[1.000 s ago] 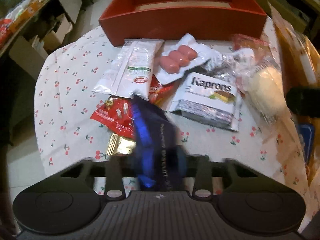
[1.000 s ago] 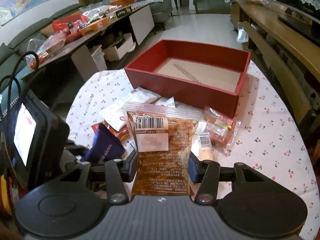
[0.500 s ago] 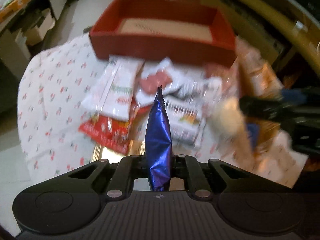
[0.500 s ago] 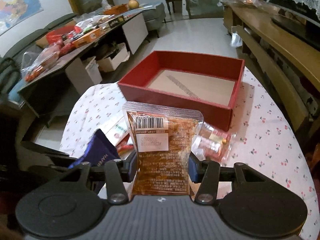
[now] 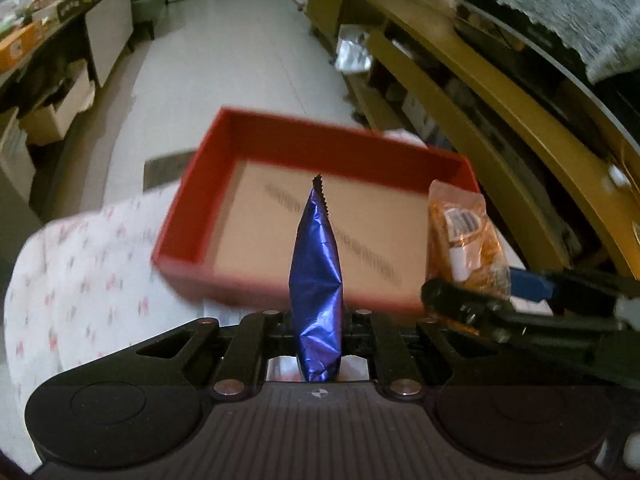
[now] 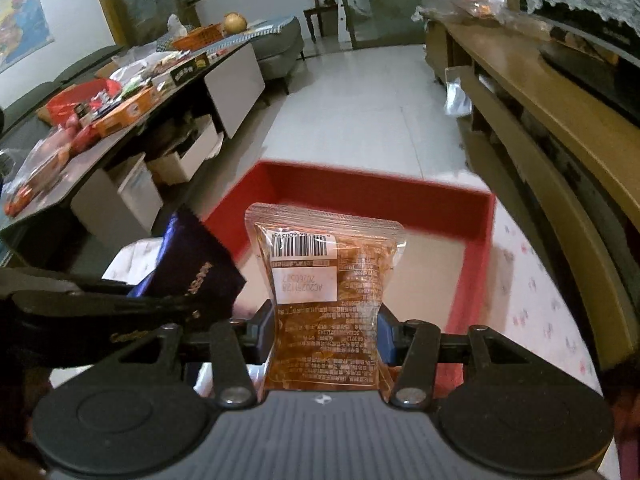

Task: Organize snacks
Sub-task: 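Lift both held packs and carry them over the red box, then lower and release the wafer pack with left gripper while right releases bread bag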

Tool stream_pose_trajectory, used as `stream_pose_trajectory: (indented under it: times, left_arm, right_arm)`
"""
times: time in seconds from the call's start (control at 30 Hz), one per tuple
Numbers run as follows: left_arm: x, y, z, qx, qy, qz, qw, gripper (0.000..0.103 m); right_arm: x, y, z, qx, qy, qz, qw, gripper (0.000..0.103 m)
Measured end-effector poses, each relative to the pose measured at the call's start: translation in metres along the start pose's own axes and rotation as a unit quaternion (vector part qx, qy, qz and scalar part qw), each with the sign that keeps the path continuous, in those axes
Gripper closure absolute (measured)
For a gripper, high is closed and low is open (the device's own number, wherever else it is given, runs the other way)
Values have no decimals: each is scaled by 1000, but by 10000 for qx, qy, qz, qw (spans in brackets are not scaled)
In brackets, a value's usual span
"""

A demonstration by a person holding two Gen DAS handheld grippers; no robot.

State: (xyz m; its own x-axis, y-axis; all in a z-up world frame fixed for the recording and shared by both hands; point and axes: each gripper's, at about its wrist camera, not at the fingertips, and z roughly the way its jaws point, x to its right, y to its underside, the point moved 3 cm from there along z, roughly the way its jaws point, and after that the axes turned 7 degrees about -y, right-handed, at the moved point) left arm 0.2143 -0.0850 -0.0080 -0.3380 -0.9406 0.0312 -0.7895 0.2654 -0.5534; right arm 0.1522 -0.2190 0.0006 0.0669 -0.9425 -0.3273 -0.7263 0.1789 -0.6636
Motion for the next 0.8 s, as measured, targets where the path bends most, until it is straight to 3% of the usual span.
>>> stream_pose_trajectory:
  times: [0.2,0.43,0.7,0.8]
  left_arm:
    - [1,-36,37,215,-167,81,9996,86]
    - [-11,-34,88,-28,-264,42,9996,84]
    - [-28,-28,108,10,-454,35,9990,62]
    - [-29,-26,108,54,-462,156,9988,60]
  right_arm:
    - [21,-27,42,18,153,-13,9999,35]
    - [37,-25,91,-204,121,-14,9997,36]
    - [44,-16,110,-268,283,-311,9988,35]
    - [39,-16,111,-303,373,-463,9978,32]
